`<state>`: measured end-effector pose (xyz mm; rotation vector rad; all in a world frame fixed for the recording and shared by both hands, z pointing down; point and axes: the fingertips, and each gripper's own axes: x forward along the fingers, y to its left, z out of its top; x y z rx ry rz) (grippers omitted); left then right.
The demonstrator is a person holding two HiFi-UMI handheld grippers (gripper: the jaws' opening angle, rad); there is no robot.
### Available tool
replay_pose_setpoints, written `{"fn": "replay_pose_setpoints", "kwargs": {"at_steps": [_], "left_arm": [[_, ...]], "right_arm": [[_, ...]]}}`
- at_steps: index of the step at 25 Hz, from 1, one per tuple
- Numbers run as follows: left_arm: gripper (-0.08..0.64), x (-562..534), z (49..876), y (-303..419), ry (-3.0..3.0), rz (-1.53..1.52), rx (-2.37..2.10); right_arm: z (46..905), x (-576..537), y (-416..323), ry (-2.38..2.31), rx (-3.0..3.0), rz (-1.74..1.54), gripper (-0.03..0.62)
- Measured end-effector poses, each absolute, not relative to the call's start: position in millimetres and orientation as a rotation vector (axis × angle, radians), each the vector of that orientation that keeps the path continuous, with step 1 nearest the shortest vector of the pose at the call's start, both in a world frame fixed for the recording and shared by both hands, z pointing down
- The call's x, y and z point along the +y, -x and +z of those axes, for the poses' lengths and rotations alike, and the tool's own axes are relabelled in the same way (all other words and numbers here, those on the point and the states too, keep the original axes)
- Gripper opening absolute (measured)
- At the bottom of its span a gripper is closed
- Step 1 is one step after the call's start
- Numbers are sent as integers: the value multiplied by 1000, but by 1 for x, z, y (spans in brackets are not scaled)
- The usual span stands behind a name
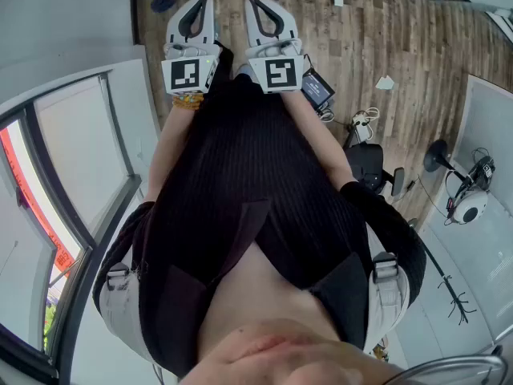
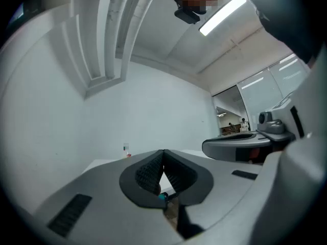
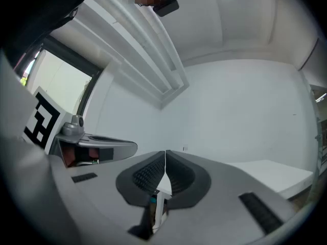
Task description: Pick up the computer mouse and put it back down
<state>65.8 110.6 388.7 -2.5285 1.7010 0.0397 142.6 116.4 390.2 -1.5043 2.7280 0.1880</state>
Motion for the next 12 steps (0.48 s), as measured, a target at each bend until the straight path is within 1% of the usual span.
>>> {"fn": "replay_pose_setpoints", "kwargs": {"at_steps": [7, 12], "left_arm": [[14, 99, 398, -62, 2552, 99, 1712], [14, 80, 387, -63, 2542, 56, 1712]], "right_arm": [[390, 105, -140, 1492, 2714, 182, 31], [394, 83, -146, 1546, 2721, 136, 31]]}}
